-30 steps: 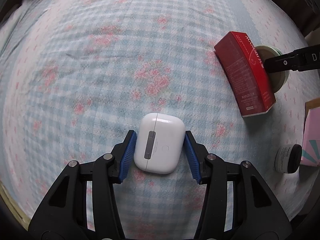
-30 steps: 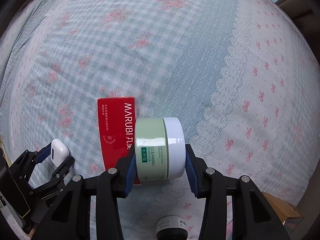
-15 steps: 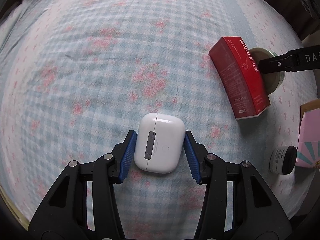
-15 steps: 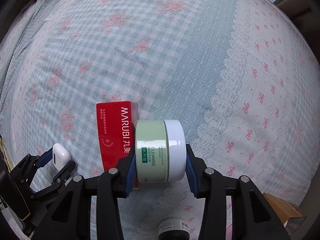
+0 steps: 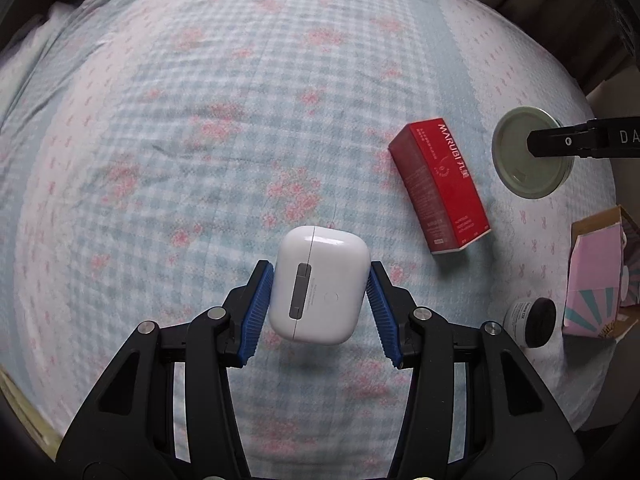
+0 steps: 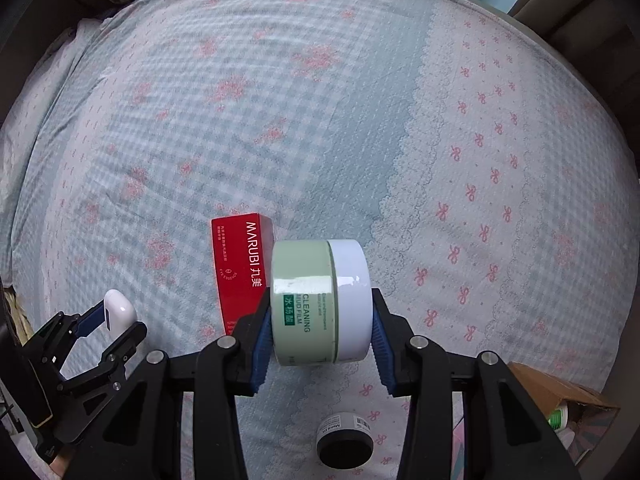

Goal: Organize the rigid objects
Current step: 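Grasp the white earbud case with the left tool while the right tool grasps the green jar, then carry the earbud case and green jar into the cardboard box and release both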

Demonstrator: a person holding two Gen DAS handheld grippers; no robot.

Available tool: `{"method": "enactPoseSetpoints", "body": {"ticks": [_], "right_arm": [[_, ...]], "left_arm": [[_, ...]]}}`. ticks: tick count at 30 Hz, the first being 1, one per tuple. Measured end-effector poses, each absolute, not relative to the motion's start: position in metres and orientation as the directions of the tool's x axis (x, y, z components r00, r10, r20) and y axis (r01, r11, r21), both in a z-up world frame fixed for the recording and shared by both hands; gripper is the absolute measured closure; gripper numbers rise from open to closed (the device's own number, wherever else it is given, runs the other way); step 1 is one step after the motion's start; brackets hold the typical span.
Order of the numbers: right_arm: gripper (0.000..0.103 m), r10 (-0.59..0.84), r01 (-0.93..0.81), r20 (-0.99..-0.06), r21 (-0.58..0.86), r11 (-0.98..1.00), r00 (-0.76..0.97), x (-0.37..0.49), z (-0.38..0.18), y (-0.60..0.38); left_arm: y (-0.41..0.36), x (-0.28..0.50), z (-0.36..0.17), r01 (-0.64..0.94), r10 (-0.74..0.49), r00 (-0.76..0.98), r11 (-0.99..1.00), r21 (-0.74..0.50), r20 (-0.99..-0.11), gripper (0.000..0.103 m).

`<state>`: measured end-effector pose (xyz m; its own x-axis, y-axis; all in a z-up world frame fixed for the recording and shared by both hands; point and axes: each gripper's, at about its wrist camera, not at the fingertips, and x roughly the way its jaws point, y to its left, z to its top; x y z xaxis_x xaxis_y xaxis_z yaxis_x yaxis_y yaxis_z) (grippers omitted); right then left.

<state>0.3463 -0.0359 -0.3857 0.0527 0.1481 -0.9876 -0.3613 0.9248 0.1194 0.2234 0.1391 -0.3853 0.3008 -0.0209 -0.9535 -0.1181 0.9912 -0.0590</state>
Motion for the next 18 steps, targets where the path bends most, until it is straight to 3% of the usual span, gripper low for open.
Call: {"method": "enactPoseSetpoints", "body": {"ticks": [9,18], "right_arm": [[0.063,0.222,-0.252,-0.965,0.183,0.950,0.137,0.326,-0.312,-0.102],[0.063,0.194,-0.142,-0.951,0.163,0.976,0.243,0.288,-0.245,-0.216]], "left_arm": [[0.086,0.226,-0.303,-0.014,-0.023,0.373,0.999,-0.031,-0.927,0.058],[-0.028,0.217,-0.241,0.197,-0.128,0.412,0.979,-0.049,-0.902,0.058]]}}
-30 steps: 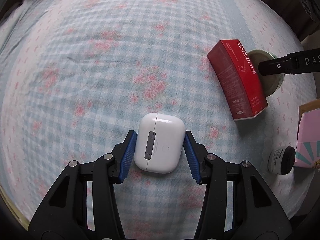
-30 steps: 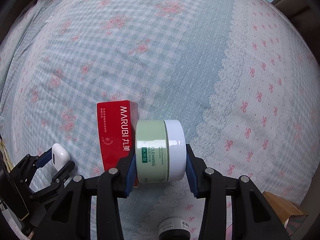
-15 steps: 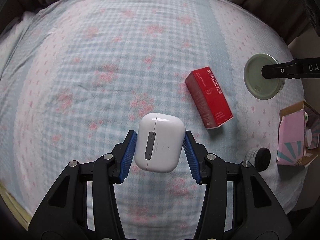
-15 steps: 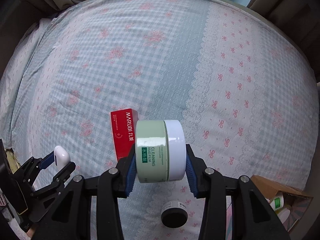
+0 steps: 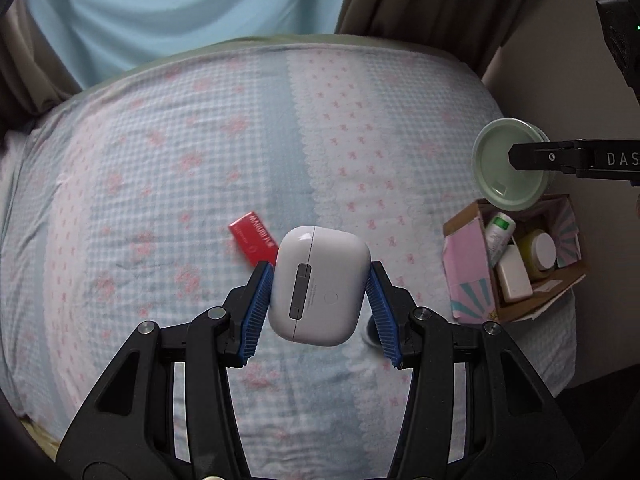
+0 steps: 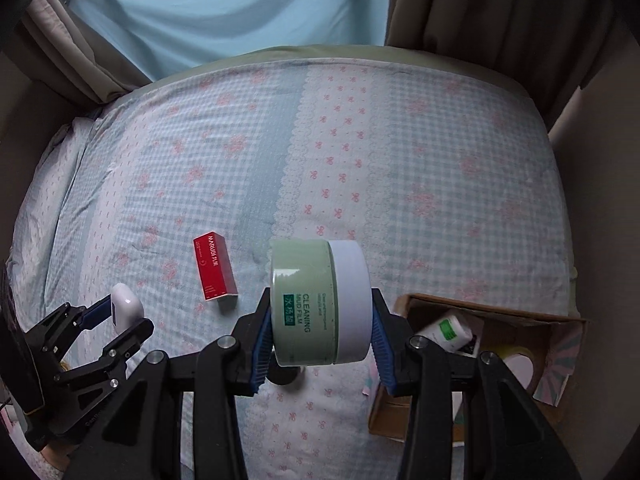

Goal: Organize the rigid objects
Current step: 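Carry the earbud case and green jar into the cardboard box and release both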

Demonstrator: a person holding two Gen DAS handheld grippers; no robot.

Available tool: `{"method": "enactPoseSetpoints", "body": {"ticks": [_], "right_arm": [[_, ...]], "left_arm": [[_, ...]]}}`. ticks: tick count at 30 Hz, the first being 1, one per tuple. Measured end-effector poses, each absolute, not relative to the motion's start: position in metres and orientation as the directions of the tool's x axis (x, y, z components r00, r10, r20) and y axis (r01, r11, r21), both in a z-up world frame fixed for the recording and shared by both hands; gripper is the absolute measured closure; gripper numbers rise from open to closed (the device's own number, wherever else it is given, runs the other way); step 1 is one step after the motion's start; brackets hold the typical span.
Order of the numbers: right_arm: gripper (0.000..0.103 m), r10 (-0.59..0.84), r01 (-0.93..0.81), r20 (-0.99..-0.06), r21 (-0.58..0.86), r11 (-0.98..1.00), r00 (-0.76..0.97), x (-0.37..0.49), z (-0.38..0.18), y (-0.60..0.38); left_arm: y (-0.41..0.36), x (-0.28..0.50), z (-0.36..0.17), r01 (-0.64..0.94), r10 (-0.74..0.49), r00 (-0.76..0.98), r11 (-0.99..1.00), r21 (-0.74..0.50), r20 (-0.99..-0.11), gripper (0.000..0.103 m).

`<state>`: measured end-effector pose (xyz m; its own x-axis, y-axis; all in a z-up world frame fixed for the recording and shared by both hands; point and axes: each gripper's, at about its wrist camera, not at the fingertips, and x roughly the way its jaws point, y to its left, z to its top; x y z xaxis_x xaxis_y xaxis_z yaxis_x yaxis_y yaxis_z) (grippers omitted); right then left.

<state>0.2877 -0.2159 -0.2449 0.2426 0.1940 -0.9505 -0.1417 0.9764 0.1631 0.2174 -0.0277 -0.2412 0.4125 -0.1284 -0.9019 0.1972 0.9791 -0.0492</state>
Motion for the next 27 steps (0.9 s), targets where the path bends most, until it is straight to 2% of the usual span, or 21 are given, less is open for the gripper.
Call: {"method": "enactPoseSetpoints", "body": {"ticks": [8,15,21,27], "right_arm": [[0.063,0.093,0.048,-0.960,0.109,0.993,0.264,0.233,-0.232,-0.349],[0.063,0.007,0.182,-0.975,0.049,0.982,0.222,0.191,-0.253,-0.442],[0.063,0.000,0.266,-0.985,0.046,0.963,0.173,0.171,-0.289,-0.496],[0.063,0.032,0.317,-0.988,0.078,0.945,0.149,0.170,-0.329,-0.518]], "left_arm": [[-0.155,0.216,-0.219,0.384,-0.250,0.407,0.920,-0.084,-0.878,0.058],[-0.250,0.208,-0.238,0.498,-0.325,0.331,0.858,-0.129,-0.886,0.058],[-0.299,0.206,-0.273,0.520,-0.328,0.256,0.840,-0.157,-0.909,0.058],[-0.311,0.206,-0.323,0.500,-0.270,0.201,0.855,-0.138,-0.942,0.058]]}}
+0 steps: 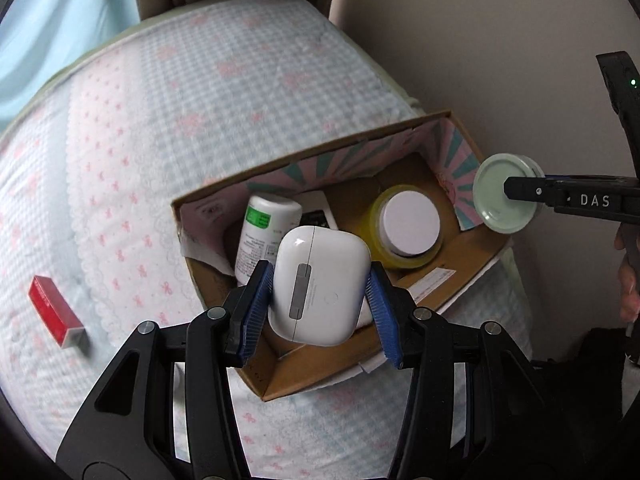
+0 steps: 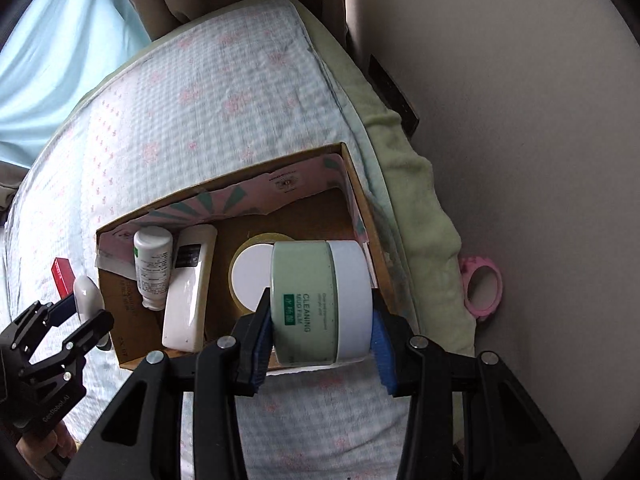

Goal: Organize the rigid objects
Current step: 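Carry the earbud case and green jar into the cardboard box and release both, then move both tools back over the red box and black-capped bottle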

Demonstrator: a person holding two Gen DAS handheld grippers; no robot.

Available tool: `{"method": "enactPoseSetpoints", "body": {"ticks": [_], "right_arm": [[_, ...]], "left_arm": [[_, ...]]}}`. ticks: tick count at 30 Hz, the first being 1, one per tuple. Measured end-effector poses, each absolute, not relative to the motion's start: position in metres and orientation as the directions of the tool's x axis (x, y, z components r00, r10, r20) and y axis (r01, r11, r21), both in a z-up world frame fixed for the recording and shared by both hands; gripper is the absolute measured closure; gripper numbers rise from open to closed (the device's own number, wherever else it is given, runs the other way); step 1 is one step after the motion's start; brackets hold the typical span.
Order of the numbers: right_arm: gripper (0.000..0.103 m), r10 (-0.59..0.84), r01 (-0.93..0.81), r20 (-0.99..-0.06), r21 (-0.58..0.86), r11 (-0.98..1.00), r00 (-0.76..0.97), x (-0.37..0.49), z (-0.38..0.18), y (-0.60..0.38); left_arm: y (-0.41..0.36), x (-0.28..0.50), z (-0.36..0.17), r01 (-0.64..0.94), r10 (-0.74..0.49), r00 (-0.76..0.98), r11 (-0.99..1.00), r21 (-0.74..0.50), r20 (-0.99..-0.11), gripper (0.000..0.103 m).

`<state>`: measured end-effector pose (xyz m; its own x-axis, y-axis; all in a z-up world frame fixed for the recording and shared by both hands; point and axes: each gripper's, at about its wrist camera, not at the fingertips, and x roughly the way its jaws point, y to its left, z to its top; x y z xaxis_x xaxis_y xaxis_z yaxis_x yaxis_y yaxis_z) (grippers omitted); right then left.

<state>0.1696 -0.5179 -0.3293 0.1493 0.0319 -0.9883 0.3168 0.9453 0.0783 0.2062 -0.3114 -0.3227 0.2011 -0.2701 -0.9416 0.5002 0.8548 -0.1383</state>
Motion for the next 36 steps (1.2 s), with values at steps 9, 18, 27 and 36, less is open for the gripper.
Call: {"method": "enactPoseSetpoints", "body": {"ticks": [9,18,27,36], "right_arm": [[0.063,0.028,0.323,-0.994,0.062,0.944,0.108,0.178,-0.370,-0.518],[0.056,-0.016,0.309,-0.997,0.010,0.951,0.082,0.182,-0.388,-0.516],[0.000,0.031,0.331,-0.972,0.110,0.937,0.234,0.171,-0.360,-0.518],[0.000,-0.022,0.312,-0.963,0.066,0.948,0.269,0.172,-0.345,-0.513]], "left_arm": [[-0.306,0.218,-0.369,0.512,-0.181,0.148,0.855,-0.081,-0.972,0.058],[-0.303,0.225,-0.380,0.516,-0.188,0.123,0.851,-0.099,-0.974,0.008],[-0.291,0.216,-0.353,0.529,-0.191,0.171,0.846,-0.074,-0.966,0.000],[-0.273,0.211,-0.343,0.503,-0.178,0.186,0.862,-0.062,-0.966,0.000]]}}
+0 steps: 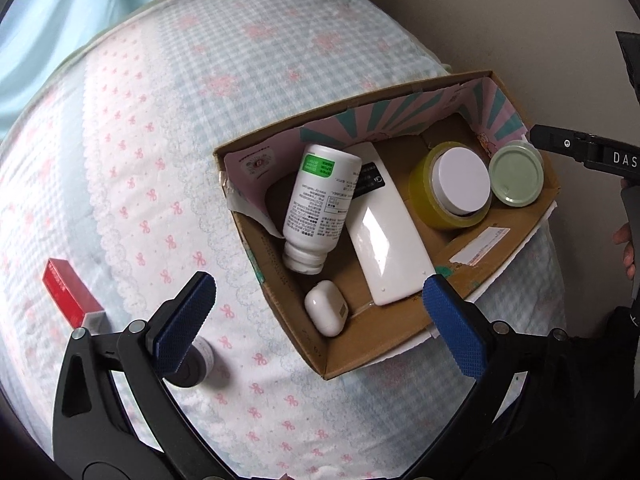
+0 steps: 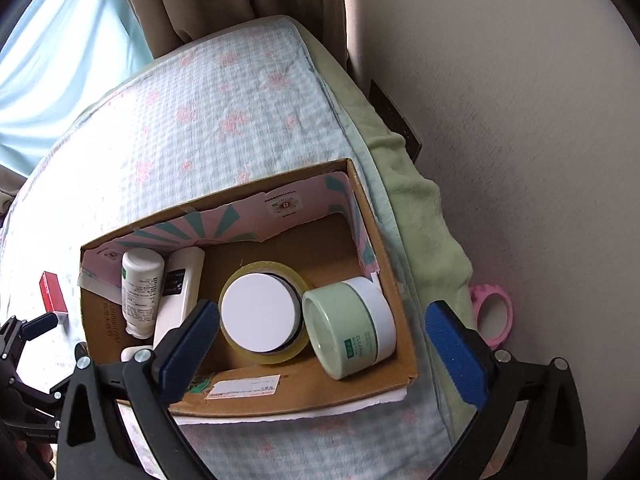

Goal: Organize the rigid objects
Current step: 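Move both tools back over the red box and black-capped bottle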

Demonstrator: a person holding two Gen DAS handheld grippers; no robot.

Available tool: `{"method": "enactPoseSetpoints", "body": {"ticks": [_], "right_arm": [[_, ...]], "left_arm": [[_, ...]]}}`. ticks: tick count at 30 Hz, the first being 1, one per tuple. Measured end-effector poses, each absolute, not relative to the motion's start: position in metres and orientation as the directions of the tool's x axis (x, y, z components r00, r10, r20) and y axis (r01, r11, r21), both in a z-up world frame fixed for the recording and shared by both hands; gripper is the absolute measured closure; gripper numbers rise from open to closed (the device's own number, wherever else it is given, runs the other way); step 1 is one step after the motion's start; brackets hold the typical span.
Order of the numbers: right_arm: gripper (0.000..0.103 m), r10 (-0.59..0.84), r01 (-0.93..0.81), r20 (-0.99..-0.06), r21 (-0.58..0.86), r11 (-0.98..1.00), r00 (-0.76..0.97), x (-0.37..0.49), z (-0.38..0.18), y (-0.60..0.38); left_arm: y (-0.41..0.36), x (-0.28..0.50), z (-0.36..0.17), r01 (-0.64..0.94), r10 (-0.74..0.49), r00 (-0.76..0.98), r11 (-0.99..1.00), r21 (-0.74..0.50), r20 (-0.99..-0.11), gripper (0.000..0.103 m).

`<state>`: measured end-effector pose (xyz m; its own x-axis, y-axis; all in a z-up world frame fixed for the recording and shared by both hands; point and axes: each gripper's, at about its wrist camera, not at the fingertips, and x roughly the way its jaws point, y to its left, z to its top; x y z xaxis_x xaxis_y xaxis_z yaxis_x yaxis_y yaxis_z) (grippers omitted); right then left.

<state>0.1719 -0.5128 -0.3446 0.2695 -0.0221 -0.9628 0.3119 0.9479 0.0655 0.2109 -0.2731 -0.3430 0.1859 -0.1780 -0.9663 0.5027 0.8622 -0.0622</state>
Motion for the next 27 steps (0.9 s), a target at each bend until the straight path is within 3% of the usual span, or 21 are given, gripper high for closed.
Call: {"method": "enactPoseSetpoints", "body": {"ticks": [13,27], "right_arm": [[0.000,-0.022,0.326,-0.961,0.071,0.943,0.274,0.162,-0.307,-0.489],[0.000,-0.008,0.223,-0.942,0.071,0.972,0.336,0.141,-0.233,-0.377]], "left_arm": [[-0.234,0.200,-0.306,0.450,-0.173,0.240,0.892,-0.048,-0.955,0.000],[-0.131,0.176,-0.243,0.396,-0.157,0.315,0.918,-0.020,-0.936,0.000]]}}
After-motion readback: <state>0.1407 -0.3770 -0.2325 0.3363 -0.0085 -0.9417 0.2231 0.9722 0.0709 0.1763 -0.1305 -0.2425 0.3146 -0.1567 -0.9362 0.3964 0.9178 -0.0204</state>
